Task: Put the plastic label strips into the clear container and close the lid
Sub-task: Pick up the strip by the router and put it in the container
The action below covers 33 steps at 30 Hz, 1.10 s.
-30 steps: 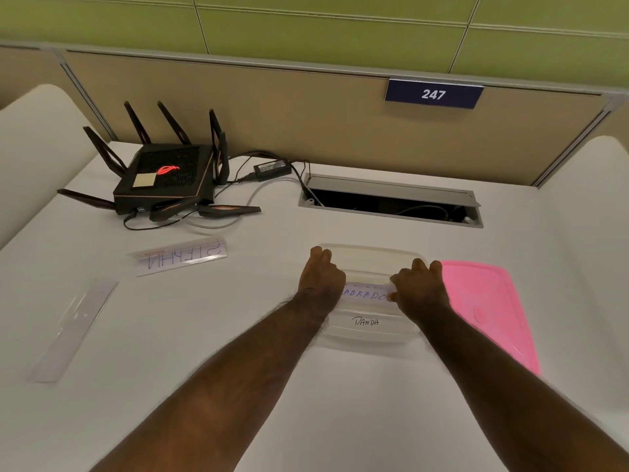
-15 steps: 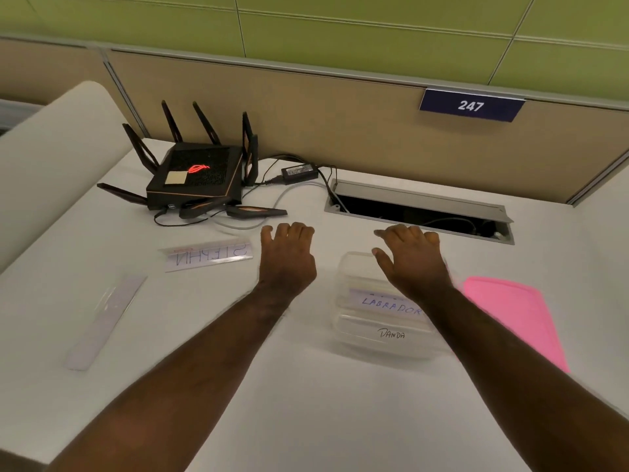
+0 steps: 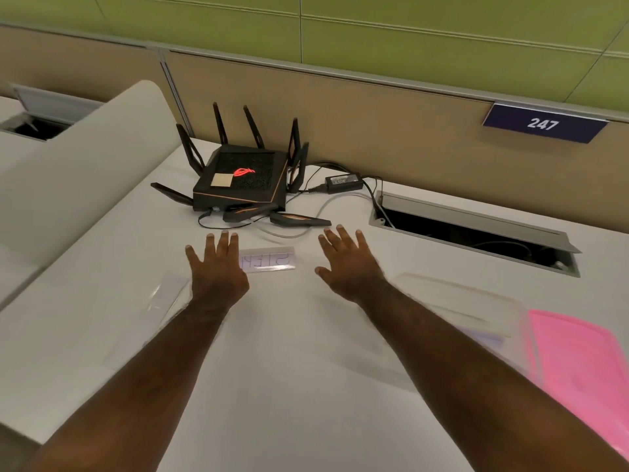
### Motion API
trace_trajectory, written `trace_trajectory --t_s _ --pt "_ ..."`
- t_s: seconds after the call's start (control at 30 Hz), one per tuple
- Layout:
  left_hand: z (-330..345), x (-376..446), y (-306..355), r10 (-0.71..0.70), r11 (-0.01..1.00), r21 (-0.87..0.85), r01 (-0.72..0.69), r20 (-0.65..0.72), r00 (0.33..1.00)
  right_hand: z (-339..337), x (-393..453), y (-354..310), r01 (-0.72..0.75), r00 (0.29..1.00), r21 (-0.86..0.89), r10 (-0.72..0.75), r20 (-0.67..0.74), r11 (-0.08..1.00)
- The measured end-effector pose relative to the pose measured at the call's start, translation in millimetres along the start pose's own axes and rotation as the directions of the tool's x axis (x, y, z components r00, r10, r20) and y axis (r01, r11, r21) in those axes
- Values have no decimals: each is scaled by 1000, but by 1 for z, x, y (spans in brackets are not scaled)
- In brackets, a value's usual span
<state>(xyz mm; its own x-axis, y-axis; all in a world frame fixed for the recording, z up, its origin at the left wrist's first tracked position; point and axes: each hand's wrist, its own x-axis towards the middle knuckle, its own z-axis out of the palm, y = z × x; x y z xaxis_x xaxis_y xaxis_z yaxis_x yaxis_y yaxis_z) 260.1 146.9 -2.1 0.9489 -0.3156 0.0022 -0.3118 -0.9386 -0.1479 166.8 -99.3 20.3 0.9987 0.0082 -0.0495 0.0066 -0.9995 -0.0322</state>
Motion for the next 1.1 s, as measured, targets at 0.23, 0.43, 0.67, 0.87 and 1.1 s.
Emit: trace_trajectory --t_s 0.23,0.43,0.67,0.87,1.1 --pt "31 19 -42 51 996 57 -62 181 982 29 43 -49 42 988 21 -44 151 999" --pt "35 30 -42 136 989 20 -144 208 969 37 55 -71 -10 969 106 -16 246 994" --pt "14 35 -28 154 988 -8 -155 160 975 41 49 -70 -79 965 286 2 261 955" --pt "12 23 -16 153 988 -45 -149 108 982 39 36 -56 -135 987 476 78 138 869" --pt "-3 -3 9 -139 787 -617 -12 -196 971 3 20 -20 -230 942 869 325 86 437"
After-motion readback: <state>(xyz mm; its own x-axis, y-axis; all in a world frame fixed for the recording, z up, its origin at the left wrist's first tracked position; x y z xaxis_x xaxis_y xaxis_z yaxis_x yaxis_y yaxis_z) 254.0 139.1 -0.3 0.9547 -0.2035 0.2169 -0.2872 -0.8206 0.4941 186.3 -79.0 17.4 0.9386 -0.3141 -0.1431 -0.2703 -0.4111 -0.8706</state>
